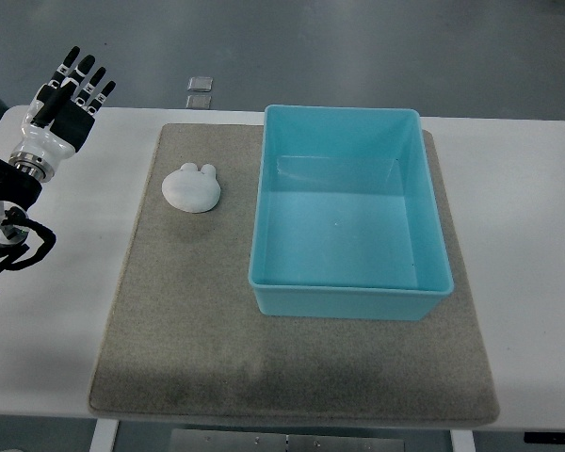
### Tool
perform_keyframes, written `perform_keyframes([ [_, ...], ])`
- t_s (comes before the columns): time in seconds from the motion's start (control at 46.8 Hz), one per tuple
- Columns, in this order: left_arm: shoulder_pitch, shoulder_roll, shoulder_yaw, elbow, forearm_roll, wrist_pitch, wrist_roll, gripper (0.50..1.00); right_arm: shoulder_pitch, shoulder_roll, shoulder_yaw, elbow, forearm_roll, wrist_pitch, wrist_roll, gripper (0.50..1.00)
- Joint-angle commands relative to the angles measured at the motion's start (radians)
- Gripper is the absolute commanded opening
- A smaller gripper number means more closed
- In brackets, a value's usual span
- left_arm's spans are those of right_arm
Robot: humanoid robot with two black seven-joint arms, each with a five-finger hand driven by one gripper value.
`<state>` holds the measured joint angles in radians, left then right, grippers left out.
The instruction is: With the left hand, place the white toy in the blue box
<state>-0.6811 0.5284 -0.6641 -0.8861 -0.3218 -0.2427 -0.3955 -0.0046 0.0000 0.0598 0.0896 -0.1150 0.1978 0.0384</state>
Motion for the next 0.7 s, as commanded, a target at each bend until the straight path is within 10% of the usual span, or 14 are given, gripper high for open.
perform_keyframes([
  [0.0, -0.001, -0.007, 0.0, -0.001, -0.003, -0.003, 0.0, 0.996, 0.0, 0.0, 0.0, 0.001, 0.0, 0.0, 0.0, 0.936],
  [0.683, 0.0, -0.011, -0.002, 0.042, -0.005, -0.007, 0.0, 0.996, 0.0, 0.0, 0.0, 0.001, 0.0, 0.0, 0.0, 0.936],
])
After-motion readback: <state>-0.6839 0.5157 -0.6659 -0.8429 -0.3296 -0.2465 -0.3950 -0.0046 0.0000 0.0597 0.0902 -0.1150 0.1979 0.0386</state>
